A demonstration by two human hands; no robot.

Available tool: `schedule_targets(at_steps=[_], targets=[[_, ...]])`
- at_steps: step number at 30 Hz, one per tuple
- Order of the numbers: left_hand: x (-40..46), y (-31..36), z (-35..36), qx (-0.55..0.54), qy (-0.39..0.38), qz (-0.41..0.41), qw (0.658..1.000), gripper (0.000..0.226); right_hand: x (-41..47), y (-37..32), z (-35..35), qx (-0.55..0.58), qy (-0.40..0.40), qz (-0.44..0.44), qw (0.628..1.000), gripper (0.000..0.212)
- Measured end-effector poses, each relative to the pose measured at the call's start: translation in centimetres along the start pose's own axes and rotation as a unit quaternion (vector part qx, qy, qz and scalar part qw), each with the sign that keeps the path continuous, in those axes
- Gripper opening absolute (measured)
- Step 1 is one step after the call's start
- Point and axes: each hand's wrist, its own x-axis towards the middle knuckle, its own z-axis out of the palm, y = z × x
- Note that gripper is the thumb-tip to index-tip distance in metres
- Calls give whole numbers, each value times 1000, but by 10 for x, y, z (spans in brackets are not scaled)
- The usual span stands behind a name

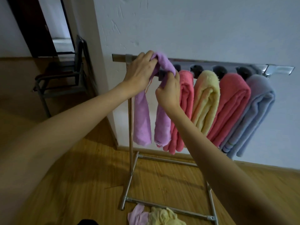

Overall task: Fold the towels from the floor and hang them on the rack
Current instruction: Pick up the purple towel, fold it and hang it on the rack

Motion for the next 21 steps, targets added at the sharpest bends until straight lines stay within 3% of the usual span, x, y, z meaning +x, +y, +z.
schedule_targets(at_steps=[9,21], targets=[[1,1,48,4,-32,9,999,52,-3,29,8,-19,-34,31,999,66],[-36,2,59,7,-32,38,999,54,-23,58,-2,-32,-56,-33,997,51]])
